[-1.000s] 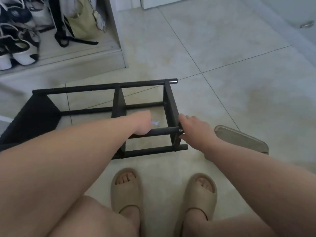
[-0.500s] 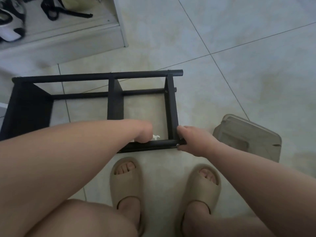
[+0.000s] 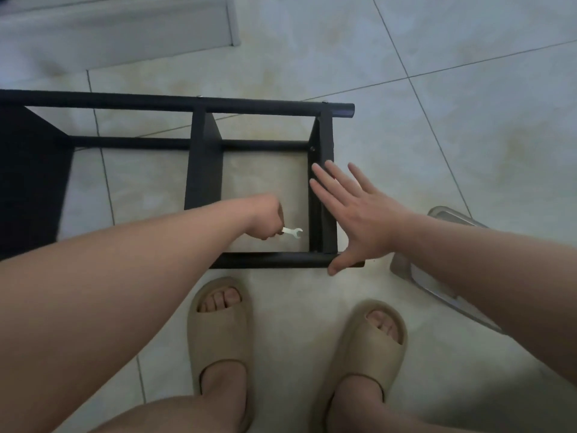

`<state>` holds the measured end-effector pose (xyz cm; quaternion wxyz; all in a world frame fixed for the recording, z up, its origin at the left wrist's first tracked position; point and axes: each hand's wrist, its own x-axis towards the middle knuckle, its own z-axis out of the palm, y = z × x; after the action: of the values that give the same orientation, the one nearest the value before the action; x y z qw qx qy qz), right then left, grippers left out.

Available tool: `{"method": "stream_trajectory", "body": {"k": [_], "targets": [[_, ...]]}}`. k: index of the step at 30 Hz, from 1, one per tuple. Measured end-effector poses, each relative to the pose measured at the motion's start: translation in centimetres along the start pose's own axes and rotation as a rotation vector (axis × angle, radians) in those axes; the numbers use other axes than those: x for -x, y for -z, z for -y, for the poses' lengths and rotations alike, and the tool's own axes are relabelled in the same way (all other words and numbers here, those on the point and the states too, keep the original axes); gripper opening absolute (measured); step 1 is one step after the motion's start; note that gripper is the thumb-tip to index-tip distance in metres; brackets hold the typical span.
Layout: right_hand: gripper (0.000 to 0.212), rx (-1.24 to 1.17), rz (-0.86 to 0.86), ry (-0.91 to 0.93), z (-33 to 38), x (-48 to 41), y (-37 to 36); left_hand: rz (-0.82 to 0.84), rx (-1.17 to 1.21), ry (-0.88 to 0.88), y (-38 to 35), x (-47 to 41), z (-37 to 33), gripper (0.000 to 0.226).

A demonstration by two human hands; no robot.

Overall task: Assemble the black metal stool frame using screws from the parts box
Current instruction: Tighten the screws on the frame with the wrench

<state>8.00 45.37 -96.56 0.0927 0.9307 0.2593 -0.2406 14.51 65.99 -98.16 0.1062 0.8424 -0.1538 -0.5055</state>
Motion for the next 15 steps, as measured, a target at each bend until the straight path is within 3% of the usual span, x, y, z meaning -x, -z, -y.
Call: {"method": "stream_trajectory", "body": {"k": [3, 11, 15], "targets": [[0.148, -0.027, -0.025, 0.068, -0.5, -1.1, -0.7, -0.009, 0.165, -0.079, -0.1, -1.4, 0.5, 0.009], [0.142, -0.146, -0.203, 0.154, -0.4, -2.9, -2.6, -0.128, 0.440, -0.259, -3.0, -2.7, 1.6, 0.015], [0.141, -0.172, -0.223, 0.158, -0.3, -3.3, -2.7, -0.065, 0.595, -0.249, -2.6, -2.5, 2.0, 0.012]]}}
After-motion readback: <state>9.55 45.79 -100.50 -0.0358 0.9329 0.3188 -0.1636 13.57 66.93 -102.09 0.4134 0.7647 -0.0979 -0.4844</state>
